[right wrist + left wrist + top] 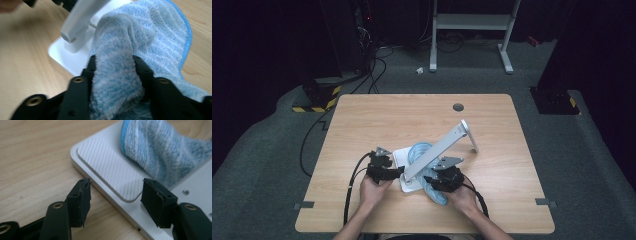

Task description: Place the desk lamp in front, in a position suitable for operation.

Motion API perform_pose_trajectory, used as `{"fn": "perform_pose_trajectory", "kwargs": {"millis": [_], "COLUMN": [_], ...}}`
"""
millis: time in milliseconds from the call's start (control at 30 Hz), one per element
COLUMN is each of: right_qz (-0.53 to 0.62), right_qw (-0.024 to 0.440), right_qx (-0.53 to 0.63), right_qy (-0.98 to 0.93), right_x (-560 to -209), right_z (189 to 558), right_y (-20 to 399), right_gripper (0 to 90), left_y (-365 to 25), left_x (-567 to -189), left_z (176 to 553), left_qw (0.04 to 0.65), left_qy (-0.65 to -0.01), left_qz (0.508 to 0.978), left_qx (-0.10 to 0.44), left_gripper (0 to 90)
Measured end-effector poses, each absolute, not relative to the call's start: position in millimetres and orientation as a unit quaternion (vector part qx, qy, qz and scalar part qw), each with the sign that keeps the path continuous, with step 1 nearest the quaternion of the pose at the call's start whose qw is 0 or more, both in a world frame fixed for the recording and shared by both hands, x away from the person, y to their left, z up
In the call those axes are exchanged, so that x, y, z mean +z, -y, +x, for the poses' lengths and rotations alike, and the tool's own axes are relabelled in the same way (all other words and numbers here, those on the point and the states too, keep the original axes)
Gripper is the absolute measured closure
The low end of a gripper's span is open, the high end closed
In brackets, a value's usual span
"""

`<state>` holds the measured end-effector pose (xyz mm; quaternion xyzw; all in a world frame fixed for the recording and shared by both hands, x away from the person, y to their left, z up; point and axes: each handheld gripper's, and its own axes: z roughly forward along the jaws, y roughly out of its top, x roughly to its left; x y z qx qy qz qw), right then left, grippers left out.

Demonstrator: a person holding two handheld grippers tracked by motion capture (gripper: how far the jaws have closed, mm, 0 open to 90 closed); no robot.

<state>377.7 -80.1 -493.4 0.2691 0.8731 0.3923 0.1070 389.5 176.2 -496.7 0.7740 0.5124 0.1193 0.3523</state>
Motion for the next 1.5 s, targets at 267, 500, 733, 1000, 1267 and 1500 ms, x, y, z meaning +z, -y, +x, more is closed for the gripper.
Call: {"fn": "perform_pose_trajectory", "kwargs": {"millis": [267,500,733,1000,1267,1500], "right_qz": [0.267,0.311,0.262,0.243,0.294,0.336], "right_qw": [0.172,0.175,0.145,0.114,0.135,0.205], "right_qx": [0.353,0.343,0.356,0.377,0.481,0.545], "right_qy": [-0.88,-0.869,-0.885,-0.886,-0.815,-0.74], "right_x": [-497.1,-494.0,-489.3,-484.6,-440.4,-388.0], "right_z": [396.1,417.9,384.5,371.4,377.4,385.4], "right_y": [79.2,87.9,73.7,66.4,111.4,159.2], "right_gripper": [70.7,70.3,71.1,71.3,71.7,71.4], "left_y": [-167.7,-151.5,-149.6,-149.7,-149.9,-149.0], "left_x": [-502.6,-503.2,-502.9,-502.9,-503.0,-503.5], "left_z": [405.7,427.2,425.9,426.1,425.8,425.8], "left_qw": [0.348,0.351,0.35,0.351,0.354,0.36], "left_qy": [-0.511,-0.516,-0.516,-0.514,-0.497,-0.488], "left_qz": [0.776,0.769,0.769,0.769,0.778,0.782], "left_qx": [0.127,0.136,0.143,0.143,0.147,0.142], "left_gripper": [42.8,44.2,45.5,46.1,49.1,51.1]}}
